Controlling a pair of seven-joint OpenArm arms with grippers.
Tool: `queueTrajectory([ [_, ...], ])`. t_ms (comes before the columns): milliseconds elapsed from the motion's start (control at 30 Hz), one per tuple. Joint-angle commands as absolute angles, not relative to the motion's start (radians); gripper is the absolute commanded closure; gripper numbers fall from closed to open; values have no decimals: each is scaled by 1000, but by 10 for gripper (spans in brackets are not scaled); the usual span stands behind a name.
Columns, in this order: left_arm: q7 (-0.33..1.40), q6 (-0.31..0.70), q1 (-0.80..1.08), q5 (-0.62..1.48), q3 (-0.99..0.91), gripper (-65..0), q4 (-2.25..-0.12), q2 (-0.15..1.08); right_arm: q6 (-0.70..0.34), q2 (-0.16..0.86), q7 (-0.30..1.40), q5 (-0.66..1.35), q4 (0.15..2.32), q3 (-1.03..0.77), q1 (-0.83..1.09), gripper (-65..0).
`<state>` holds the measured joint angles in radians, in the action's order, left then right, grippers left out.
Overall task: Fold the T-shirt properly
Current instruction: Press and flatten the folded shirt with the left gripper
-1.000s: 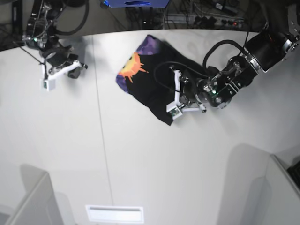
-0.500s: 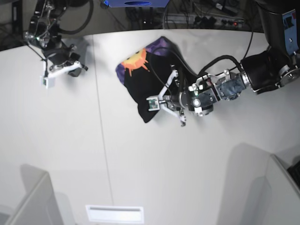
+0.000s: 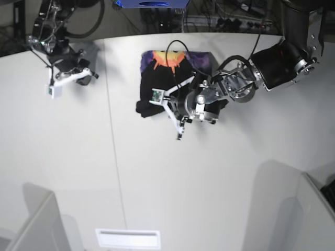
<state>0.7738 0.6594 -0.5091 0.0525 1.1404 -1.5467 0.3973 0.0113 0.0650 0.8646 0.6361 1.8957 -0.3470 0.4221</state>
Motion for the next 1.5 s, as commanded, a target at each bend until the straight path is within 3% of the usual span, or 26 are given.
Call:
queueTrajectory([
  [0,763,667,-518,61,1141,0,-1543,392,10,73,849,647,1910,-352,418,0],
  [1100,857,667,-530,59,1130,0,-1484,352,10,73,854,647,1910,-343,398,0],
  [1300,857,667,-559,59,1129,-349,-1486,352,10,73,854,647,1910,-343,401,0],
  [1400,857,667,-581,61,1129,-467,-1486,351,10,73,855,647,1910,-343,401,0],
  [1467,857,667,-590,61,1112,-510,-1489,349,10,73,855,647,1910,-343,401,0],
])
